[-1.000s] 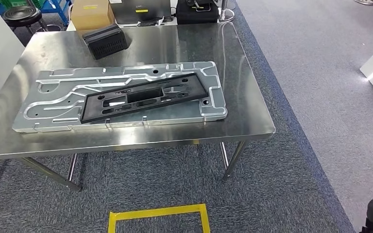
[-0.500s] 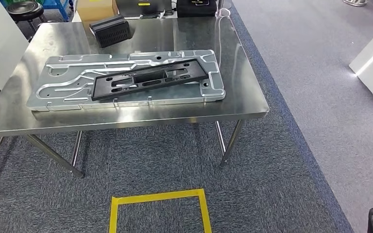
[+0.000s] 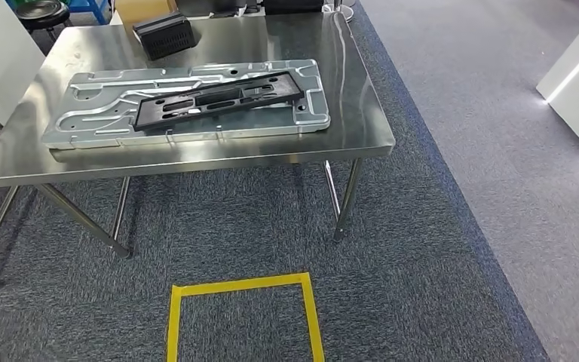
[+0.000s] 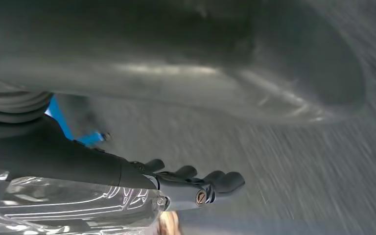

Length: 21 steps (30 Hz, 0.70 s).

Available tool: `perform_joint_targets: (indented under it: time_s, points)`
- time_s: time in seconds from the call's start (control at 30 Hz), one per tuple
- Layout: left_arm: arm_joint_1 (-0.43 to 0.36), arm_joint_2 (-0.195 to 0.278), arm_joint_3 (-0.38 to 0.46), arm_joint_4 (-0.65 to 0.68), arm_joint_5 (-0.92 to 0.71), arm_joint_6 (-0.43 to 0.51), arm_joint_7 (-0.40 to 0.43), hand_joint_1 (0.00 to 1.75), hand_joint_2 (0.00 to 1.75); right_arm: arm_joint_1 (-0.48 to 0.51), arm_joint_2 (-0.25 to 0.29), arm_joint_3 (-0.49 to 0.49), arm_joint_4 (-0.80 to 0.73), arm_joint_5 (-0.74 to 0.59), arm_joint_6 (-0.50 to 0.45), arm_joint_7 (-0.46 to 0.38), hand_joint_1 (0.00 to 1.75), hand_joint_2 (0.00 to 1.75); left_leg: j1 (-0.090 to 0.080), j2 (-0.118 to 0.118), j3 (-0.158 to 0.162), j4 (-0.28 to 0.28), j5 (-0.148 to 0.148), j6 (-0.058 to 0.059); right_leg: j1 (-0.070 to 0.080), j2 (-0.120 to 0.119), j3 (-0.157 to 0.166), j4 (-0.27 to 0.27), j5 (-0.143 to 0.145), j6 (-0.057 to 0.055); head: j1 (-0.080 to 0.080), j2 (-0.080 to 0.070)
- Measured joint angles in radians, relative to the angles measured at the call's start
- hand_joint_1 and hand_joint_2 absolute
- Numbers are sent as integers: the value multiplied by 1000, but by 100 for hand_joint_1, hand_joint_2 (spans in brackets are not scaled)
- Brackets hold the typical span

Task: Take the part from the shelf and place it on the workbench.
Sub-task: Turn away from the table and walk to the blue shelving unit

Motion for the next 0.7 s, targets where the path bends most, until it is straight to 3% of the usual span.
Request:
perform_joint_targets:
  time_s: [0.07, 0.1, 0.17, 0.2, 0.23, 0.3, 0.33, 0.37, 0.4, 0.43, 0.5, 0.57, 0.6, 0.67, 0.7]
  points:
    - [-5, 1, 0, 0, -1, 0, -1, 0, 0, -6, -2, -2, 52, 5, 7, 12, 0, 0, -7, 0, 92, -139, -25, 12, 1, -1, -13, 8, 17, 8, 0, 0]
    - [-6, 1, 0, 0, -1, 0, -1, 0, 0, -8, -4, -3, 71, 6, 9, 14, 0, 0, -9, 0, 110, -174, -37, 16, 0, -2, -15, 7, 27, 14, 0, 0]
    - [-4, 1, 0, 0, -1, 0, -1, 0, 0, -11, -11, -5, 99, 6, 12, 16, 0, 0, -9, 3, 101, -185, -22, 25, -3, -1, -21, 4, 41, 26, 0, 0]
    - [-3, 0, 0, 0, -1, 0, -1, 0, 0, -11, -14, -6, 110, 6, 13, 18, 0, 0, -7, 5, 91, -187, -8, 32, -5, 1, -27, 15, 22, 31, 0, 0]
    - [-3, 0, 1, 0, -1, 0, -1, 0, 0, -10, -17, -7, 119, 6, 14, 19, 0, 0, -5, 7, 77, -189, 7, 38, -7, 3, -37, 43, -17, 36, 0, 0]
    - [-2, -1, 1, 0, -1, 0, 0, 0, 0, -11, -22, -8, 133, 6, 14, 20, 0, 0, -3, 9, 44, -188, 35, 44, -13, 5, -65, 156, -130, 46, 0, 0]
    - [-2, -1, 1, 0, -1, 0, 0, 0, 0, -12, -24, -9, 139, 6, 14, 20, 0, 0, -3, 9, 26, -186, 47, 43, -16, 5, -75, 223, -167, 51, 0, 0]
    - [-1, -1, 1, 0, -1, 0, 0, 0, 0, -12, -26, -9, 144, 6, 14, 20, 0, 0, -3, 10, 7, -182, 59, 41, -19, 5, -78, 274, -178, 56, 0, 0]
    - [-1, -1, 1, 0, -1, 0, 0, 0, 0, -13, -27, -10, 148, 6, 14, 20, 0, 0, -2, 11, -12, -176, 69, 39, -22, 5, -68, 298, -165, 60, 0, 0]
    - [-1, -1, 1, 0, -1, 0, 0, 0, 0, -13, -28, -10, 152, 6, 14, 20, 0, 0, -1, 11, -32, -168, 79, 35, -26, 5, -39, 284, -136, 63, 0, 0]
    - [-1, -1, 1, 0, -1, 0, 0, 0, 0, -16, -30, -10, 158, 6, 14, 20, 0, 0, 0, 10, -68, -148, 93, 26, -30, 5, 68, 159, -100, 66, 0, 0]
    - [-1, -1, 1, 0, -1, 0, 0, 0, 0, -20, -33, -10, 162, 6, 14, 20, 0, 0, 0, 10, -92, -129, 105, 14, -28, 7, 163, 18, -122, 59, 0, 0]
    - [-2, -1, 1, 0, -1, 0, 0, 0, 0, -21, -34, -11, 164, 7, 14, 20, 0, 0, 0, 10, -99, -125, 112, 8, -25, 7, 182, -17, -135, 53, 0, 0]
    - [0, -1, 1, 0, -1, 0, 0, 0, 0, -21, -36, -11, 168, 8, 14, 20, 0, 0, 3, 10, -107, -122, 124, -6, -23, 5, 172, -26, -128, 35, 0, 0]
    - [2, -1, 1, 0, -1, 0, 0, 0, 0, -21, -37, -11, 170, 8, 14, 20, 0, 0, 5, 8, -115, -112, 112, -11, -23, 3, 161, -27, -117, 25, 0, 0]
